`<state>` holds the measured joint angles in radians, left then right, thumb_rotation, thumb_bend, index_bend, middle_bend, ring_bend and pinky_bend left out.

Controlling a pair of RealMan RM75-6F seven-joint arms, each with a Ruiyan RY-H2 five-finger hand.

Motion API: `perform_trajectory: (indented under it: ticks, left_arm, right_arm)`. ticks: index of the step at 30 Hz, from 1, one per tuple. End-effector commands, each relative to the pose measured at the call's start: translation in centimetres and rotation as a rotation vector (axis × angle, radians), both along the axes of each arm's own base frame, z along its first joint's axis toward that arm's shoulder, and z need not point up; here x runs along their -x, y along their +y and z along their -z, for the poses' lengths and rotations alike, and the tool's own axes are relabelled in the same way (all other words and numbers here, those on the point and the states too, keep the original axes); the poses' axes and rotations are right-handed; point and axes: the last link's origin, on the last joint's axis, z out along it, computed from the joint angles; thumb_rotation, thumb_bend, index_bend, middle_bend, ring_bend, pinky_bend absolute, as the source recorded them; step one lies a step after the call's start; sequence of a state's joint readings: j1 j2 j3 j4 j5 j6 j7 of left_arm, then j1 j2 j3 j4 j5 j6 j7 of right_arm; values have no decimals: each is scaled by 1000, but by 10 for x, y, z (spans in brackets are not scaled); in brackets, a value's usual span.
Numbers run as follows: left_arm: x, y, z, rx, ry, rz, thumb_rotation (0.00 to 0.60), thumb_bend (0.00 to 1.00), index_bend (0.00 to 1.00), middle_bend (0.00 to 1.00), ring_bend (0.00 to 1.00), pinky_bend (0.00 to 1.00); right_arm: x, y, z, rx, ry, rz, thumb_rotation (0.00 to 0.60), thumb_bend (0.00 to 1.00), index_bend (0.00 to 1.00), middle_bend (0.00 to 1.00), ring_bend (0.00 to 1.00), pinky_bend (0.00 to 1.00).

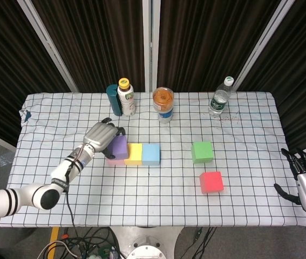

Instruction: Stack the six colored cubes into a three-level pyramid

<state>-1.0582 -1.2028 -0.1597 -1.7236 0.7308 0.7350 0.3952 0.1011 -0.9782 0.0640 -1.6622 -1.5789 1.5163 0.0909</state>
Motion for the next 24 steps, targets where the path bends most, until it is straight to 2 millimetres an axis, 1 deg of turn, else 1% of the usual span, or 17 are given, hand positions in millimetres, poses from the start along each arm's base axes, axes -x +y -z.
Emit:
perform_trajectory:
  ticks: [1,13,24]
  left_arm:
    - [-1,1,0,4,4,7,600,62,327,443,282,104]
    - [-11,5,6,29,6,31,600,62,325,443,282,103]
    - [-12,7,11,45,18,39,600,62,323,438,282,103]
  right_arm:
    - [0,0,0,1,0,1,600,160,0,170,1,117]
    - [2,2,-2,9,1,13,600,161,0,170,0,117]
    - [3,2,-2,11,2,18,600,161,0,170,0,117]
